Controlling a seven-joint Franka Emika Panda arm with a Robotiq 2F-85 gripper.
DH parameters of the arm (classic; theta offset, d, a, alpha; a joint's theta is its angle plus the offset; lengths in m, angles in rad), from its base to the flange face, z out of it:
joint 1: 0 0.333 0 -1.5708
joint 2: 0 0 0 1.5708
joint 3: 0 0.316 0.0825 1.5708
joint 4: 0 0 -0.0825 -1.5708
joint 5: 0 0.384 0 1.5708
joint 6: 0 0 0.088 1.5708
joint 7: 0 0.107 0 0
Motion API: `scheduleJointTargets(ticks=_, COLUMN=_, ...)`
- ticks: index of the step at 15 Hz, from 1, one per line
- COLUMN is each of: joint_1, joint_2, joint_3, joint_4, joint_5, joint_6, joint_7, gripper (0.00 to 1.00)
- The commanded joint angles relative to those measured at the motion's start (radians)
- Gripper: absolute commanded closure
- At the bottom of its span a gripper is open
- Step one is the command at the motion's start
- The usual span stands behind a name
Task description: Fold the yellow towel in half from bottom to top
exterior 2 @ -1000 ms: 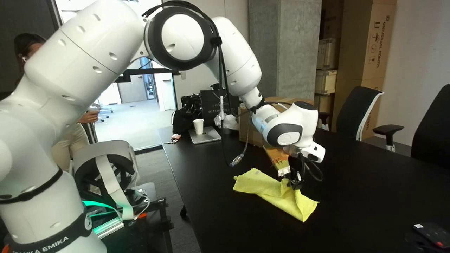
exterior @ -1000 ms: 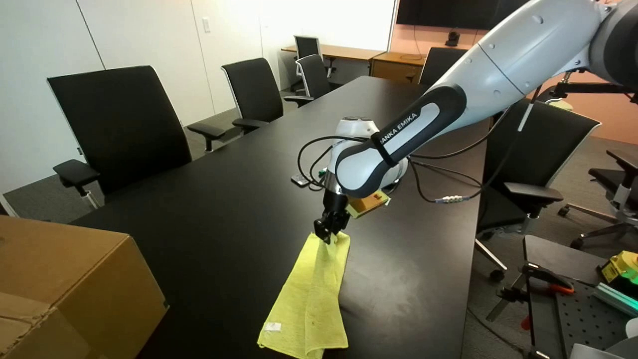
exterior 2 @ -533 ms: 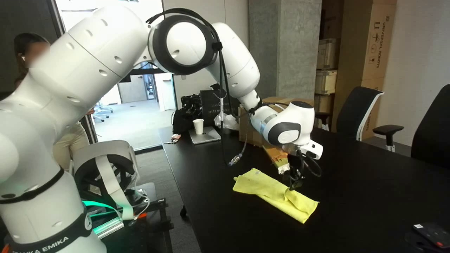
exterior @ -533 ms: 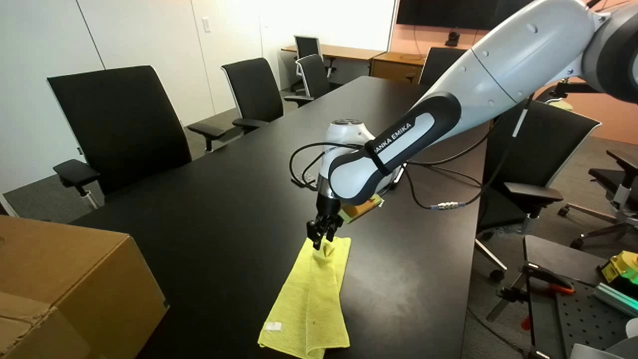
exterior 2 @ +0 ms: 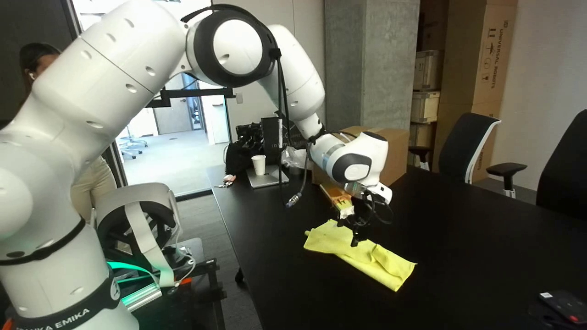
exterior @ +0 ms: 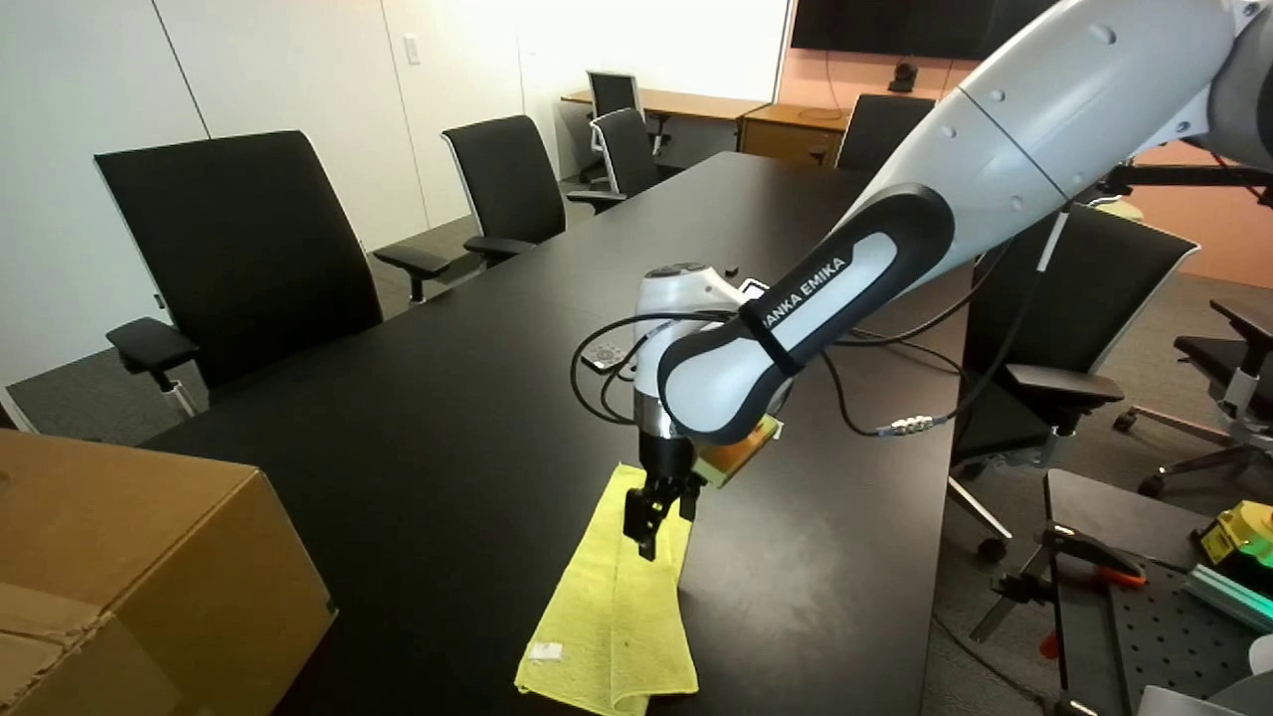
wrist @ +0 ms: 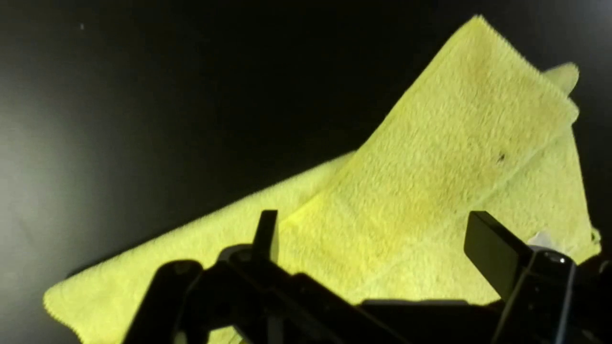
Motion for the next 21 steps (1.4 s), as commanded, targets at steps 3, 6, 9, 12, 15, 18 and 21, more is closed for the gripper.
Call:
scheduleJointTargets(ticks=3, joint_1=0.044, joint_2=-0.118, joint_3=0.029, joint_4=-0.2, joint_5=-0.035, joint_6=0.007, joint_7=-0.036, gripper=0.0)
scheduleJointTargets(ticks=6, joint_1=0.084, joint_2=-0.119, joint_3=0.021, joint_4=-0.249, joint_5=-0.063, joint_6=0.08, joint_7=-0.011, gripper=0.0)
scheduleJointTargets(ticks=9, joint_1=0.107, joint_2=-0.092, joint_3=0.022, joint_4=-0.272, joint_5=-0.057, joint_6=0.168, joint_7=0.022, gripper=0.0)
scheduleJointTargets(ticks=12, joint_1=0.14, joint_2=-0.061, joint_3=0.008, joint_4=-0.278, joint_5=-0.068, joint_6=0.225, joint_7=0.057, gripper=0.0)
scheduleJointTargets(ticks=15, joint_1=0.161, joint_2=-0.036, joint_3=0.003, joint_4=-0.276, joint_5=-0.067, joint_6=0.27, joint_7=0.08, gripper=0.0)
scheduleJointTargets(ticks=18, joint_1=0.194, joint_2=-0.017, joint_3=-0.015, joint_4=-0.266, joint_5=-0.075, joint_6=0.308, joint_7=0.113, gripper=0.0)
scheduleJointTargets(ticks=21, joint_1=0.228, joint_2=-0.004, joint_3=-0.043, joint_4=-0.255, joint_5=-0.088, joint_6=0.337, joint_7=0.142, gripper=0.0)
